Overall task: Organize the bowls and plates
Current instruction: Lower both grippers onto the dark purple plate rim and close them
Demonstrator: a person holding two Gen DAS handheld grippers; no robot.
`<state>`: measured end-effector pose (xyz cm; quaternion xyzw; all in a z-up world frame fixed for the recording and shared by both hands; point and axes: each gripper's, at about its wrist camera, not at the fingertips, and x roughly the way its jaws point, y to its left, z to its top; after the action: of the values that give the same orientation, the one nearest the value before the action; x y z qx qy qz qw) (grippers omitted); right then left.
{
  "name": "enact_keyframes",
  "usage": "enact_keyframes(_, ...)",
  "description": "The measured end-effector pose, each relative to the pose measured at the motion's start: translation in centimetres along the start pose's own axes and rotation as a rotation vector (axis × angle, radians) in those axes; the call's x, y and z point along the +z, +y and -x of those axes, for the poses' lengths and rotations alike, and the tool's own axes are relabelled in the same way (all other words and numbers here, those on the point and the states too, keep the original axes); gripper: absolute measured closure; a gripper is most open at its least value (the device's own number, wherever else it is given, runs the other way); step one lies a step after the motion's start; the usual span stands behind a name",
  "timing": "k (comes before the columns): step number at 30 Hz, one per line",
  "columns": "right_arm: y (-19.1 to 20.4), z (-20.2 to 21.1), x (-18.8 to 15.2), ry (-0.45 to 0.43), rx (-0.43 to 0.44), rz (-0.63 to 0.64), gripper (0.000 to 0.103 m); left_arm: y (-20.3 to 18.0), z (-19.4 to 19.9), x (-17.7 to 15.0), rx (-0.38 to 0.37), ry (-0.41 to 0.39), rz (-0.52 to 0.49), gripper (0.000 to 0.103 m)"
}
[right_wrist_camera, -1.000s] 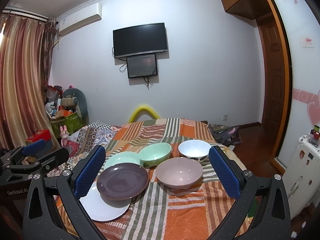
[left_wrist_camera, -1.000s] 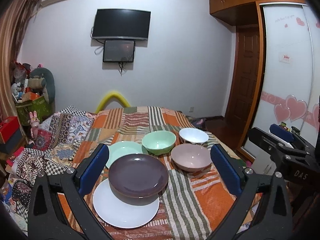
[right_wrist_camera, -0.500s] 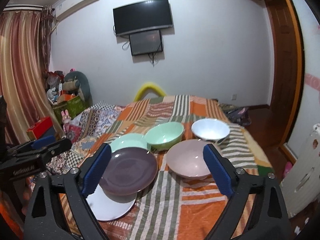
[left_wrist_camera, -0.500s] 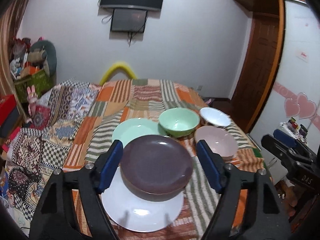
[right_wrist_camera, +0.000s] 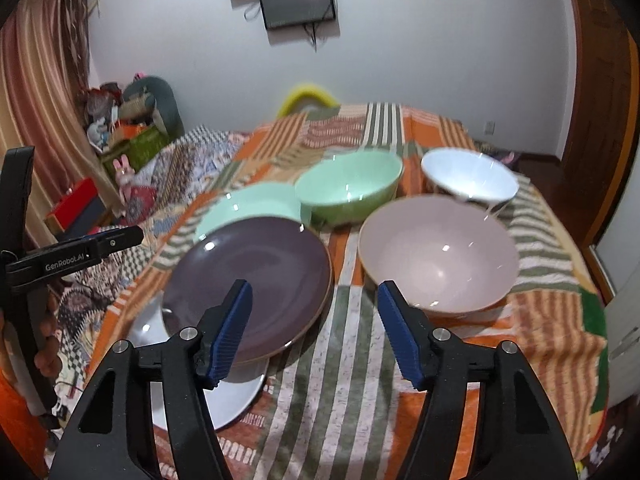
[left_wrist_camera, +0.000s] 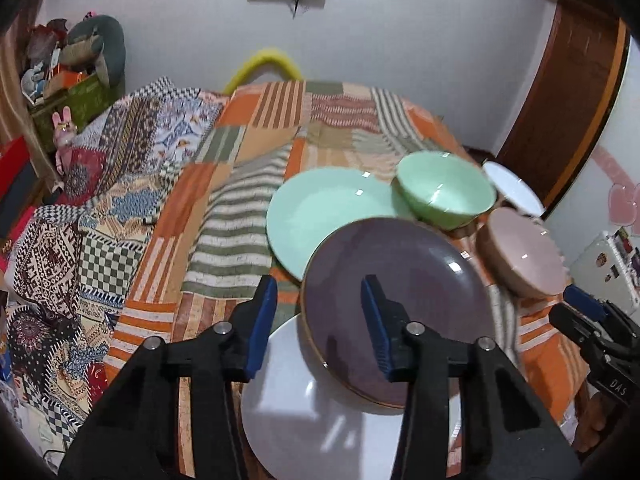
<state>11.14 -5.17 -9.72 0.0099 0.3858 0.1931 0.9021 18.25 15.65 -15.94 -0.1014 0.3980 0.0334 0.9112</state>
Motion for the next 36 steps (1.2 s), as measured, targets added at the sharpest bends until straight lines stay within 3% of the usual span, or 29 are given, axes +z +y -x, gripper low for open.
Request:
enact_keyframes(5,-0.1,-2.5,0.1,0.05,0.006,-0.004,0.046,0.4,-2.8,-0.7,0.001,0.044,-0.009,0.066)
enact_keyframes(9,-0.4,-4.3,0.0,0.106,0.018,-0.019,0.058,1.1,-4.7,-0.7,-0.011,0.082,0.016,0.074)
enact_keyframes(19,-1.2,-6.2,-0.7,0.172,0.044,-0.042,0.072,1.8,-7.4,-0.6,-0.034,0.124,0.038,0.083)
enact_keyframes(27,-1.5,-6.6,-0.3,0.187,0.045,-0.048,0.076,1.5,-8.7,-0.3,-0.087,0.167,0.044,0.083)
enact_keyframes(36,-1.0,-6.8,0.1,0.199,0.025,-0.029,0.077,1.0,-8.0,-0.3,-0.063,0.162,0.024,0.083)
